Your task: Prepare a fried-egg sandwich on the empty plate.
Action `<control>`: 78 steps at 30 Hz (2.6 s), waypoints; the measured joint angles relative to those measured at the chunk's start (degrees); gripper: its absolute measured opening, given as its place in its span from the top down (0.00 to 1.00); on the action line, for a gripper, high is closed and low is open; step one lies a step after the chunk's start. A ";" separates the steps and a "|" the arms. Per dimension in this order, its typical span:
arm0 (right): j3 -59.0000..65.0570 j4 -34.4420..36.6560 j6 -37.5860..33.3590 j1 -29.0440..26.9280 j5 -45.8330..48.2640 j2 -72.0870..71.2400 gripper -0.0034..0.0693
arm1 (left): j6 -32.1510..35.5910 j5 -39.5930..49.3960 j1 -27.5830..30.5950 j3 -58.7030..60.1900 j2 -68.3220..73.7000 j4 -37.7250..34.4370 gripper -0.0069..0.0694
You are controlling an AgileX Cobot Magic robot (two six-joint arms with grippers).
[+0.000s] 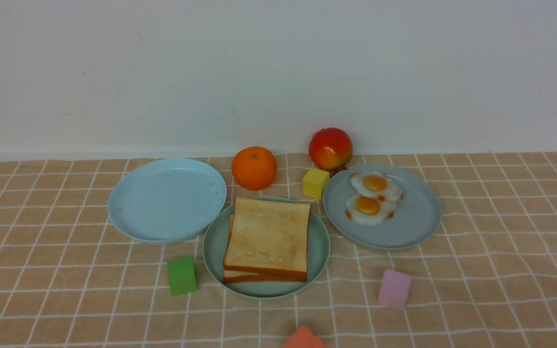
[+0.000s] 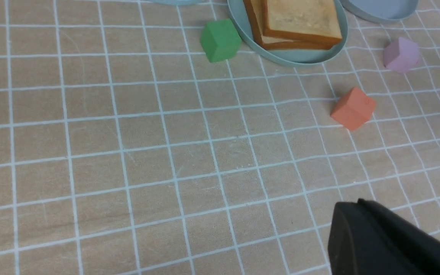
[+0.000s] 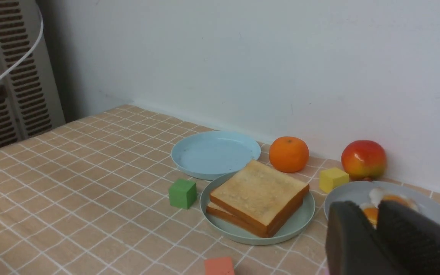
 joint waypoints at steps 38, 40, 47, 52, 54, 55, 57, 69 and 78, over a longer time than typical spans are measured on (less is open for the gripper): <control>0.00 -0.02 0.00 0.00 0.25 -0.04 0.70 | 7.73 -43.21 14.24 41.95 -16.59 6.61 0.91; 0.00 -0.02 0.00 0.00 0.25 -0.04 0.69 | 7.73 -43.21 14.24 41.95 -16.59 6.61 0.91; 0.00 -0.10 0.00 0.00 0.25 -0.04 0.68 | 7.73 -43.21 14.24 41.95 -16.59 6.61 0.90; 0.00 -0.10 0.00 0.00 0.25 -0.04 0.67 | 7.73 -43.21 14.24 41.95 -16.59 6.61 0.89; 0.00 -0.28 -0.06 0.00 0.14 -0.04 0.67 | 7.73 -43.21 14.24 41.95 -16.59 6.61 0.89; 0.00 -1.26 -0.29 0.00 -0.36 -0.04 0.66 | 7.73 -43.21 14.24 41.95 -16.59 6.61 0.89; 0.00 -4.99 0.45 0.00 -1.84 -0.04 0.66 | 7.73 -43.21 14.24 41.95 -16.59 6.61 0.89; 17.84 -43.35 41.04 0.00 -22.19 -0.04 0.64 | 7.73 -43.21 14.24 41.95 -16.59 6.61 0.88; 21.85 -51.81 46.13 0.00 -15.26 -0.04 0.63 | 7.73 -43.27 14.24 41.95 -16.59 6.61 0.87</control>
